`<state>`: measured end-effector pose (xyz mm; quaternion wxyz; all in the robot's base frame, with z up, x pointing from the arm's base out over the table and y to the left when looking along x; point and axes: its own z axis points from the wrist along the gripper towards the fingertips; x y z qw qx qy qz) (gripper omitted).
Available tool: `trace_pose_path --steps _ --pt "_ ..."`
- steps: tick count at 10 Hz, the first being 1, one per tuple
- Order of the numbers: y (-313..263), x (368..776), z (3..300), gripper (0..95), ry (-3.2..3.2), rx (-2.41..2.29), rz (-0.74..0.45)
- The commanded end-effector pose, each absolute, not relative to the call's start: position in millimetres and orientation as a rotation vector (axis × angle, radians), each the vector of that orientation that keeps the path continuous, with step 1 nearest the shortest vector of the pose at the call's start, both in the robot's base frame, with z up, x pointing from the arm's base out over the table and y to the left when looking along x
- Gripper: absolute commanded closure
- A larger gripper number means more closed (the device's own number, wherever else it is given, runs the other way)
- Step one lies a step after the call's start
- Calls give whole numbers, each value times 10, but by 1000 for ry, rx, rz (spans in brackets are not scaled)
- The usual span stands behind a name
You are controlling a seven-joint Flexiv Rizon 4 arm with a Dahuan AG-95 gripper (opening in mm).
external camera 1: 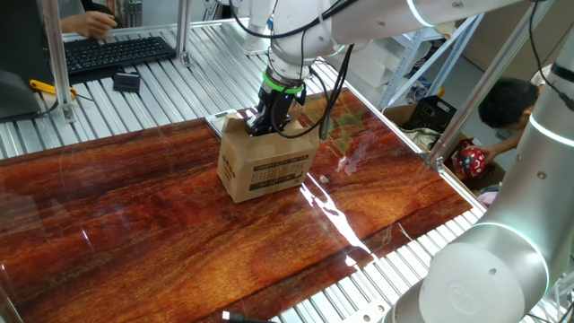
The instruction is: Open a box
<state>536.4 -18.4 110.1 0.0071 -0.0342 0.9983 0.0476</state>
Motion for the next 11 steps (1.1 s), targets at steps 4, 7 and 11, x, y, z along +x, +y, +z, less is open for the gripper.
trace_pose_path --steps 4,7,11 --pt "-177 5355 1087 950 3101 33 467" --pt "-177 5356 1084 950 3075 104 681" --pt "-177 5354 1095 950 3059 163 821"
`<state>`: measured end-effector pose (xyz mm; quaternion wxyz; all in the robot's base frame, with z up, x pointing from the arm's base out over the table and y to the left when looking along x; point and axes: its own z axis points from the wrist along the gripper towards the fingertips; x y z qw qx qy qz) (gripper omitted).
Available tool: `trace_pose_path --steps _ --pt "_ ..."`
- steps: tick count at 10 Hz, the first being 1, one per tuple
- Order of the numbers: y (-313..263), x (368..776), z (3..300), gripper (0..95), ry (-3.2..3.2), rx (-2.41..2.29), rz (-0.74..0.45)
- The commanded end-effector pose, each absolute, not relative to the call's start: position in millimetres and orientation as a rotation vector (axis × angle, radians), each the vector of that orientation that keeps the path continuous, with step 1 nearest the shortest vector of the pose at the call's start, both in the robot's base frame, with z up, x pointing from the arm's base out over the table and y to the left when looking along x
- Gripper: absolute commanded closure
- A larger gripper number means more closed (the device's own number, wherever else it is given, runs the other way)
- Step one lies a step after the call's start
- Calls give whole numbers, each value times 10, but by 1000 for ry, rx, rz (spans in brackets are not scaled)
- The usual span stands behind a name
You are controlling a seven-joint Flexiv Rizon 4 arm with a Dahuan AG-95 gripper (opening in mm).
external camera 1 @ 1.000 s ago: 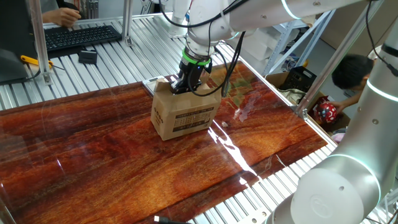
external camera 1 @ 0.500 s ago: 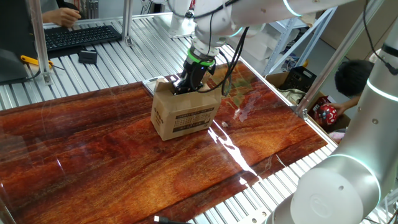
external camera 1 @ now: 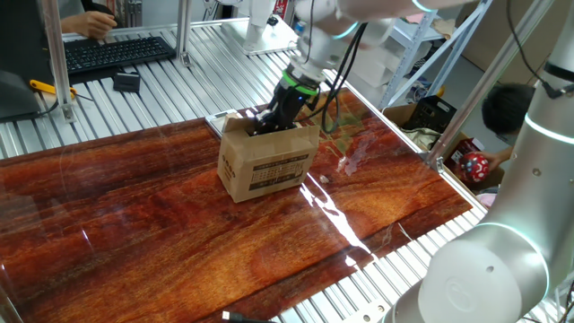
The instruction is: Open a box
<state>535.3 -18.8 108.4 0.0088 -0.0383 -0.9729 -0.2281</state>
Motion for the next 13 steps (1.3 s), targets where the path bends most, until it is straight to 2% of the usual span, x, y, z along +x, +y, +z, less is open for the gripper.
trace_pose_path --steps 1,6,10,13 --pt "-177 5354 1099 950 -3000 -161 -806" --pt "-149 5340 1223 950 -2985 -188 -797" --pt "-100 5335 1277 950 -2930 -275 -884" --pt "-43 5331 1314 950 -2912 -311 -902"
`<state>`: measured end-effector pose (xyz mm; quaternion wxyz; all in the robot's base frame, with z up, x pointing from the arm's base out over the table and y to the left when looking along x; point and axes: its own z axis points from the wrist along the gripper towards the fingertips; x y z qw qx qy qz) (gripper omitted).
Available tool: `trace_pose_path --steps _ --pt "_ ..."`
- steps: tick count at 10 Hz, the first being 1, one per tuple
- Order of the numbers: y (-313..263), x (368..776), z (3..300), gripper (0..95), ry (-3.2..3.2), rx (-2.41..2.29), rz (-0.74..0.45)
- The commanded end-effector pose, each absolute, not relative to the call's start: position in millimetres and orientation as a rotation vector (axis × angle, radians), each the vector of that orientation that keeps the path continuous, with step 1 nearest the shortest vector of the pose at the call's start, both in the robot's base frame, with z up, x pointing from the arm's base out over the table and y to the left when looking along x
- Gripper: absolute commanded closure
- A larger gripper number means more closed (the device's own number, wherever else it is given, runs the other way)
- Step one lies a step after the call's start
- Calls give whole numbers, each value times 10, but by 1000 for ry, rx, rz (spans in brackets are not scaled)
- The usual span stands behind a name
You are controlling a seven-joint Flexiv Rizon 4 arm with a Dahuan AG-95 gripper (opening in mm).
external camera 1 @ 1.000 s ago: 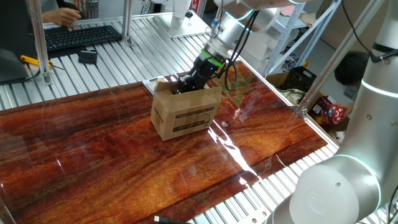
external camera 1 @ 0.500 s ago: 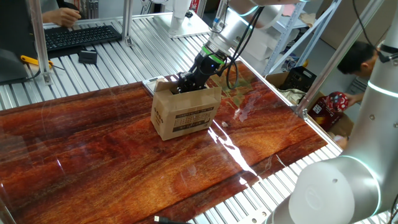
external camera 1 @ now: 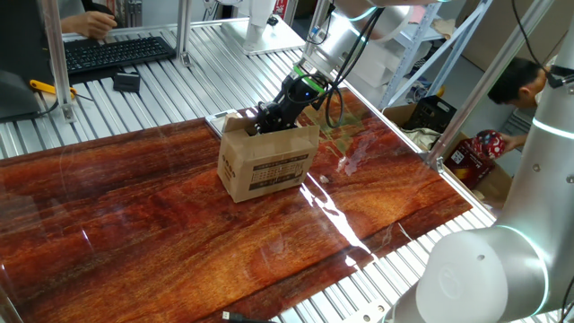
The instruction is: Open a box
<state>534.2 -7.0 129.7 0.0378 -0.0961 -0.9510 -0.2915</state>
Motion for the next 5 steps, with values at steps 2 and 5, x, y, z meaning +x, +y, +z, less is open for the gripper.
trace_pose_path --steps 2,5 --pt "6 5328 1334 950 -2906 -332 -906" --pt "105 5319 1376 950 -2870 -398 -958"
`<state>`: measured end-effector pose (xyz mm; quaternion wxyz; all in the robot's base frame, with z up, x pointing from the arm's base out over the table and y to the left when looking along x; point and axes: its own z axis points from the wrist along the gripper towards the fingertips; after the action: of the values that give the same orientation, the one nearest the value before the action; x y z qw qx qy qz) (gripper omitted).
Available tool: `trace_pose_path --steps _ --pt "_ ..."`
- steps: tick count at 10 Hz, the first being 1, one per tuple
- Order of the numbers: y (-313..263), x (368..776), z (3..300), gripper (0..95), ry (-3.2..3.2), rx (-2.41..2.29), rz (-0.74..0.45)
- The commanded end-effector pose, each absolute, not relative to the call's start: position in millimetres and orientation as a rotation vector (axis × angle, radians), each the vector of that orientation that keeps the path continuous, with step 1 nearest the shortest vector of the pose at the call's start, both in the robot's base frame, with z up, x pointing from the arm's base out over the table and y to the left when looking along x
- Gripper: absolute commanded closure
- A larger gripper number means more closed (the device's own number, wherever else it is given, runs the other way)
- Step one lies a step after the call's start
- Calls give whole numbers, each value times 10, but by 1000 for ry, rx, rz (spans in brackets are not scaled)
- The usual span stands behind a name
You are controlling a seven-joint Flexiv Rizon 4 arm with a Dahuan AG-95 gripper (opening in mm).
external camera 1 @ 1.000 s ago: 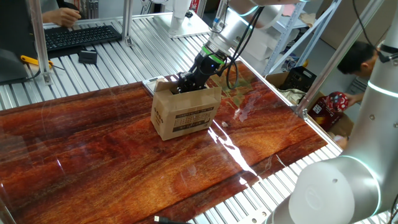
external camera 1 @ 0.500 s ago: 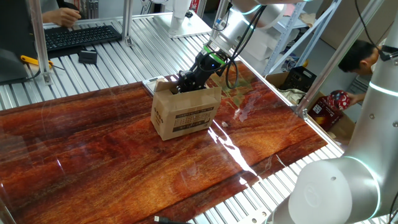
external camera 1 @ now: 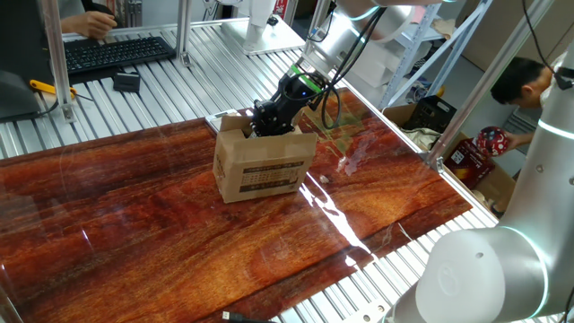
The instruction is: Open a box
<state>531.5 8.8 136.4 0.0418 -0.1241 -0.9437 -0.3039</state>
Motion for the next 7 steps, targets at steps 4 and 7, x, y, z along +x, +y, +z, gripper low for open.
trace_pose_path --steps 4,7 --pt "161 5311 1403 950 -2824 -469 -1035" --pt "219 5303 1431 950 -2806 -504 -1053"
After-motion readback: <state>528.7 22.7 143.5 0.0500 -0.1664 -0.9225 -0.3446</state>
